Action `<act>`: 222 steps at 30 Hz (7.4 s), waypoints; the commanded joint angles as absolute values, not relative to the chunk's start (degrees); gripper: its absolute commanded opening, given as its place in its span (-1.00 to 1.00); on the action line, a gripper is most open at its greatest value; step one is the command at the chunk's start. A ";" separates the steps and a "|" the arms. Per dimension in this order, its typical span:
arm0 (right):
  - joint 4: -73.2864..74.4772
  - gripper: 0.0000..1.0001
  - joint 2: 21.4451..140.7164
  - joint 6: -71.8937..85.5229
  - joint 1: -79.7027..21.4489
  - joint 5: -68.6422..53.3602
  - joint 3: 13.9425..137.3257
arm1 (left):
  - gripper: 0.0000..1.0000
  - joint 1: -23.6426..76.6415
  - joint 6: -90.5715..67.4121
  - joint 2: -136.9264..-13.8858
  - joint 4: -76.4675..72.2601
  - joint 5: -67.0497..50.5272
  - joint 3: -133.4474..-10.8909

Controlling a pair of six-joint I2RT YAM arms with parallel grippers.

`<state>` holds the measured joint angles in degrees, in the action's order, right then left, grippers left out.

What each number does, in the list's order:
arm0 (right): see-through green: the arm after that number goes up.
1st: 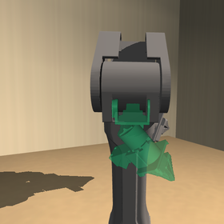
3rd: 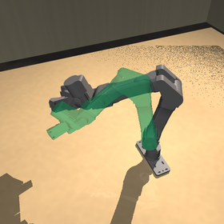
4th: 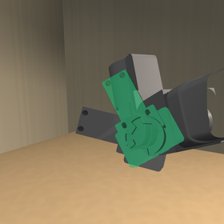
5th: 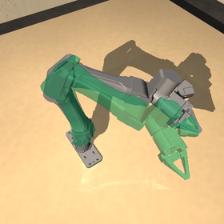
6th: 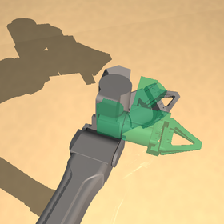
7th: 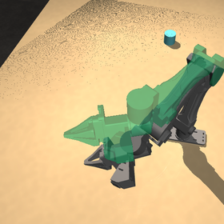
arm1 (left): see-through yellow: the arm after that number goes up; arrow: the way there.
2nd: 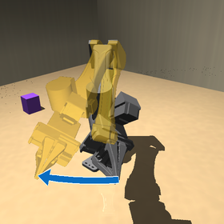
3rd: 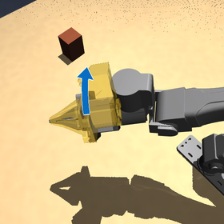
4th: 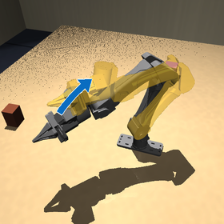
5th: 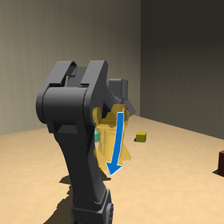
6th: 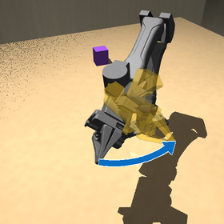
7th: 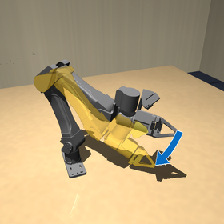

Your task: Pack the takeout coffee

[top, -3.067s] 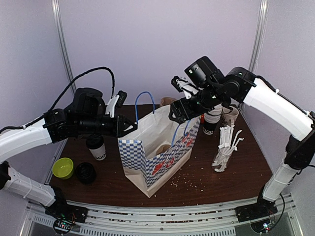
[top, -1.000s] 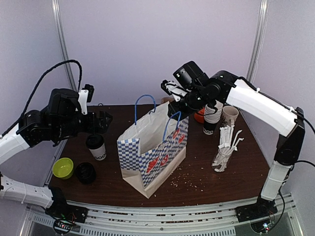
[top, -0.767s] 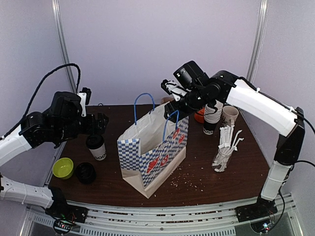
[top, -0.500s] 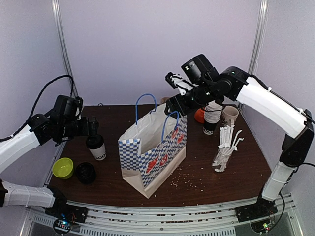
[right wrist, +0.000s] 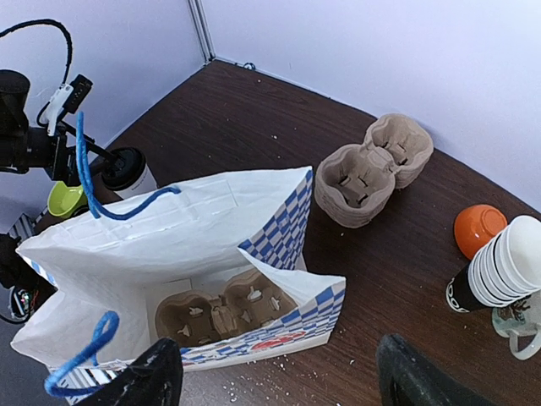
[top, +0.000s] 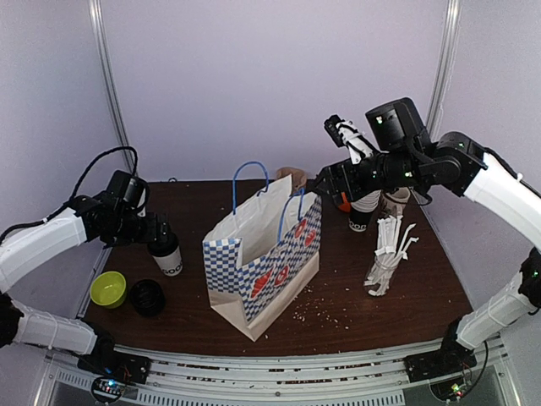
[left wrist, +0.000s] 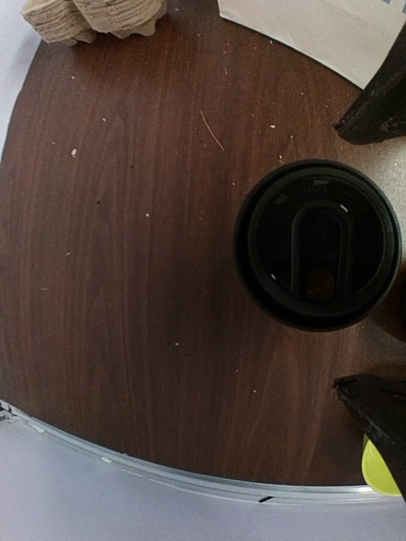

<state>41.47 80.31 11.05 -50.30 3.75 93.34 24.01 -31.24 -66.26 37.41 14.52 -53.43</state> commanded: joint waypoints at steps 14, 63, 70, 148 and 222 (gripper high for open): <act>36.24 0.63 76.35 12.13 -49.99 4.76 87.08 | 0.97 21.77 -28.77 -75.55 36.06 11.03 -53.69; 36.91 0.63 75.93 13.09 -49.99 4.13 86.47 | 0.97 21.79 -24.53 -76.56 37.16 9.98 -54.29; 37.42 0.64 75.78 13.25 -49.97 4.28 86.22 | 0.97 21.80 -23.93 -77.96 34.96 7.40 -52.99; 35.76 0.64 68.96 17.27 -49.98 8.20 77.44 | -0.05 87.13 -56.01 -58.26 37.84 4.81 -59.80; 47.10 1.00 66.34 30.71 -72.55 6.05 59.05 | 0.97 86.22 -35.71 -66.18 27.37 28.02 -68.83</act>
